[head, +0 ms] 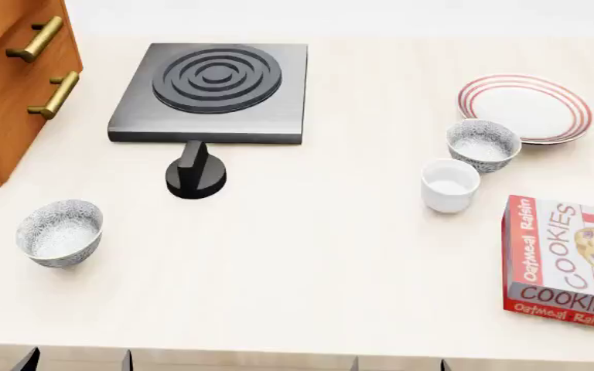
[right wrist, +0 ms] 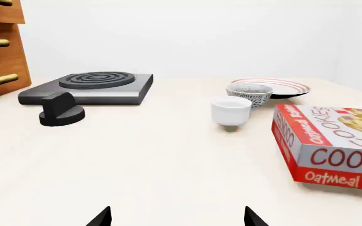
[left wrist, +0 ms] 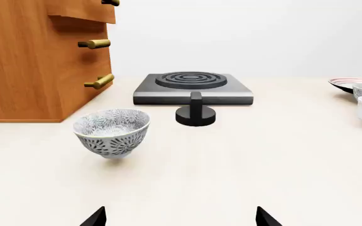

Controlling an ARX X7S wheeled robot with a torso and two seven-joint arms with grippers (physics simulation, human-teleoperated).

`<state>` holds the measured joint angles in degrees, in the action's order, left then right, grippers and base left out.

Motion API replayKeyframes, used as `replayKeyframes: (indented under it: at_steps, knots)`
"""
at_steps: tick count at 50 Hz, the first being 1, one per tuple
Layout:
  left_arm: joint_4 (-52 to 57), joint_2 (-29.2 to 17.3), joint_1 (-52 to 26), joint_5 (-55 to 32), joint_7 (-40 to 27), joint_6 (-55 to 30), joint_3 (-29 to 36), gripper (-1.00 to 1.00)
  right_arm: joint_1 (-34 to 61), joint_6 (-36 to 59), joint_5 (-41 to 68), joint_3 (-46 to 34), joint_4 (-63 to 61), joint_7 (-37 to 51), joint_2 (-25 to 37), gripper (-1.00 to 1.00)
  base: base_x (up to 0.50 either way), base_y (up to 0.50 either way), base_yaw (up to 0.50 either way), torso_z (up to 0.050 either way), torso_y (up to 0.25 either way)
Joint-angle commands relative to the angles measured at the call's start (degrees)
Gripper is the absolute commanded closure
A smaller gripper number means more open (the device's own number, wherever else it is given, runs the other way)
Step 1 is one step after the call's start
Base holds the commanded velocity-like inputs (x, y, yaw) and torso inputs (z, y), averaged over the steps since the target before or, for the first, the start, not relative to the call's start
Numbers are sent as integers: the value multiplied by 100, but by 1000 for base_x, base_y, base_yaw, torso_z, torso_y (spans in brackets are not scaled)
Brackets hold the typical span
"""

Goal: Pick the akita bowl between the plate and the ramekin and place it on the plate.

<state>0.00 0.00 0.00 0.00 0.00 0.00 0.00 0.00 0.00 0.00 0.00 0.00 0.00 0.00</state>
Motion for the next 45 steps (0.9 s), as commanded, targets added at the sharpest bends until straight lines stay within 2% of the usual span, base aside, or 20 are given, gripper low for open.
replayKeyframes:
  at_steps: [1,18,22,25,37,45]
  knots:
    - [-56,-82,-35,-59,-165,-4,94,-100,32,70,157,-102,35,77,85,-100,0,0,0,0,0]
    - [60,-322,-55,-305,-534,-196,351,-100,-16,-25,393,-389,-27,349,333,-100,0,0,0,0,0]
    - [661,-426,-73,-331,-575,-357,354,-100,-56,218,526,-363,-428,390,396,-100,0,0,0,0,0]
    - [1377,-516,-97,-488,-580,-876,305,-100,-89,324,424,-446,-848,408,504,-100,115,0,0,0,0]
    - [2599,-764,-195,-783,-615,-1562,225,-100,35,1705,757,-167,-3124,653,838,-100,476,0,0,0,0]
    - [2968,-829,-319,-979,-710,-1753,61,-100,24,1749,688,-148,-3324,765,926,-100,500,0,0,0,0]
